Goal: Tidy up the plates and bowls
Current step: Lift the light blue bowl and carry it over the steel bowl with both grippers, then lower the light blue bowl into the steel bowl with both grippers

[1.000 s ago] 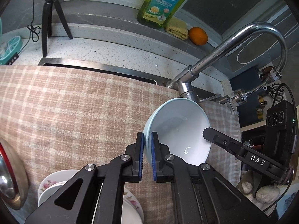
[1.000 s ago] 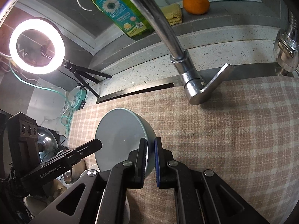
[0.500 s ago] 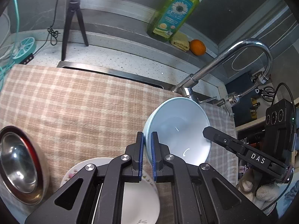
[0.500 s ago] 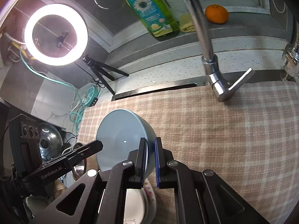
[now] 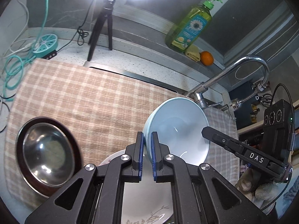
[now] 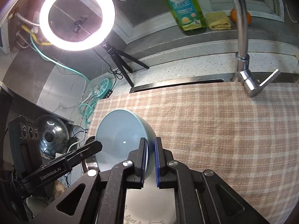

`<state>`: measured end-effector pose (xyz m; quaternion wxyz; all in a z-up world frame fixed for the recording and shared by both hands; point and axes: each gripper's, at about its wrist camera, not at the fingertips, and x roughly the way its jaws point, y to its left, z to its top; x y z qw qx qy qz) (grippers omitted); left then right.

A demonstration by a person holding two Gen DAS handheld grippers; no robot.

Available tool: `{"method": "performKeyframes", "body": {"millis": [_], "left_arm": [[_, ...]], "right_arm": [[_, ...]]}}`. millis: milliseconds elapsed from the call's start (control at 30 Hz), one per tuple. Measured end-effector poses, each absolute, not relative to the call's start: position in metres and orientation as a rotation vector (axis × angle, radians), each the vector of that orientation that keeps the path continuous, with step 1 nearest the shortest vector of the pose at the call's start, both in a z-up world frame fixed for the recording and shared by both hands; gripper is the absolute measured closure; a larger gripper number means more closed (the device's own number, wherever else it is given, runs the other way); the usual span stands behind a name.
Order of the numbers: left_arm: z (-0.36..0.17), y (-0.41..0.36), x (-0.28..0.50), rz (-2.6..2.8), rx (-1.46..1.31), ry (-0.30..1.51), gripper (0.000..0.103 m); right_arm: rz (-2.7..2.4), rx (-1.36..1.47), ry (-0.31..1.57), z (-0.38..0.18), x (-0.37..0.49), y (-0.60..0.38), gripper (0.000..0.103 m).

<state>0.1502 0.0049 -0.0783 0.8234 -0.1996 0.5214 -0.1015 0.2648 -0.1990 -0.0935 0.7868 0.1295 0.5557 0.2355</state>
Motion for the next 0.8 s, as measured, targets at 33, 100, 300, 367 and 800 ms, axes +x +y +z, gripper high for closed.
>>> {"method": "performKeyframes", "body": {"millis": [33, 100, 300, 367, 800], "left_arm": [[-0.078, 0.01, 0.149, -0.212, -0.426, 1.107, 0.097], [-0.077, 0.02, 0.145, -0.206, -0.433, 1.102, 0.097], [-0.073, 0.05, 0.133, -0.186, -0.443, 1.085, 0.097], [-0.071, 0.061, 0.13, -0.177, -0.45, 1.08, 0.097], [-0.077, 0.124, 0.108, -0.108, -0.491, 1.069, 0.097]], "right_arm": [[0.512, 0.278, 1.198, -0.094, 0.263, -0.195, 0.095], [0.518, 0.277, 1.198, -0.094, 0.26, -0.186, 0.095], [0.547, 0.262, 1.195, -0.092, 0.252, -0.156, 0.095], [0.557, 0.254, 1.194, -0.09, 0.249, -0.146, 0.095], [0.623, 0.203, 1.219, -0.095, 0.237, -0.076, 0.095]]}}
